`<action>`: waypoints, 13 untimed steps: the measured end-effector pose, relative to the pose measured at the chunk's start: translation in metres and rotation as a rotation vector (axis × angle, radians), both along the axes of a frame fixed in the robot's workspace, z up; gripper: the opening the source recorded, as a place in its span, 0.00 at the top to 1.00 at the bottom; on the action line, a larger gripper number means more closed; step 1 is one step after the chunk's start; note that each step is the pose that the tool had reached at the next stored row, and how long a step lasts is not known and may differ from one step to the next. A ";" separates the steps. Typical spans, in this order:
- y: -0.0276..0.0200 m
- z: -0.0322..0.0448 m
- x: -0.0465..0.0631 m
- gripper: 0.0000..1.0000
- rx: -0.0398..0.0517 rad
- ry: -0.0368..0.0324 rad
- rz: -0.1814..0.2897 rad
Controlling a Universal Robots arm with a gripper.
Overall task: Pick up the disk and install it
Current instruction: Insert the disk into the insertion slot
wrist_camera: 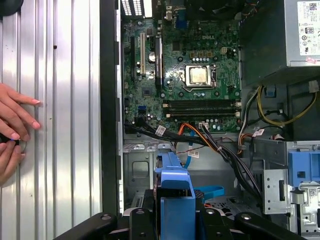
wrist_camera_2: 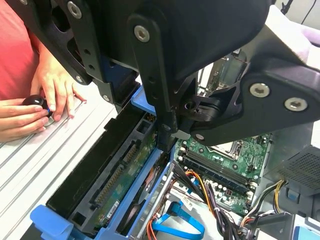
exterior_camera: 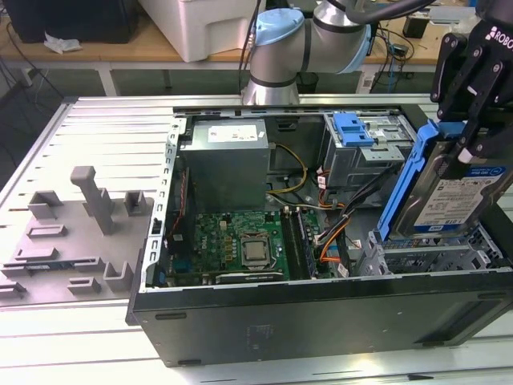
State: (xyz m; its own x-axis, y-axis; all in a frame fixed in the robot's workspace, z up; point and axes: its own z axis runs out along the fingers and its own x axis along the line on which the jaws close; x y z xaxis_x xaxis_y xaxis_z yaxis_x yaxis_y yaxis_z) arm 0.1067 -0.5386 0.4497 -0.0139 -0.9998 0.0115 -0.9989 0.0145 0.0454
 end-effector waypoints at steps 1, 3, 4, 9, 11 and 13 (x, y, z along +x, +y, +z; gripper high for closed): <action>0.0000 -0.0001 0.000 0.63 0.0000 0.0000 0.000; 0.0000 -0.0003 0.000 0.63 0.0001 0.0000 0.001; 0.0000 -0.0004 0.000 0.63 0.0001 0.0000 0.001; 0.0000 -0.0004 -0.002 0.63 0.0000 0.0000 0.003; 0.0000 -0.0005 -0.002 0.63 0.0000 0.0000 0.003; 0.0000 -0.0007 -0.002 0.63 0.0002 0.0000 0.003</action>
State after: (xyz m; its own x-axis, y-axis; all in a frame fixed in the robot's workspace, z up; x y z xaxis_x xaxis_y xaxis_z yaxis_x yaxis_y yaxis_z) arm 0.1051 -0.5385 0.4489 -0.0111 -0.9999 0.0113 -0.9989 0.0116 0.0454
